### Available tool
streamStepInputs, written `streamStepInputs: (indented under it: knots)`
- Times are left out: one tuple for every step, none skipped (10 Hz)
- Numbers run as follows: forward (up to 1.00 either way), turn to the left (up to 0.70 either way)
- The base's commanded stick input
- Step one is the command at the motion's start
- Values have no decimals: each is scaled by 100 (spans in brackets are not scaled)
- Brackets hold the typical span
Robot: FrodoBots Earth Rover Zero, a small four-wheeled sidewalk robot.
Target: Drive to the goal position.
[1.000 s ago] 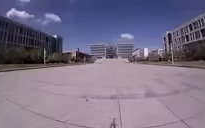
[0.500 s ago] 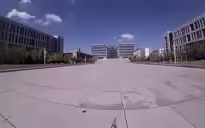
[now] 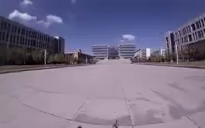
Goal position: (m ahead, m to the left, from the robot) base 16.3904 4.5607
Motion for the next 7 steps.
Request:
streamStepInputs:
  knots:
    - [70,0]
    - [70,0]
    - [70,0]
    - [70,0]
    - [70,0]
    - [70,0]
    - [70,0]
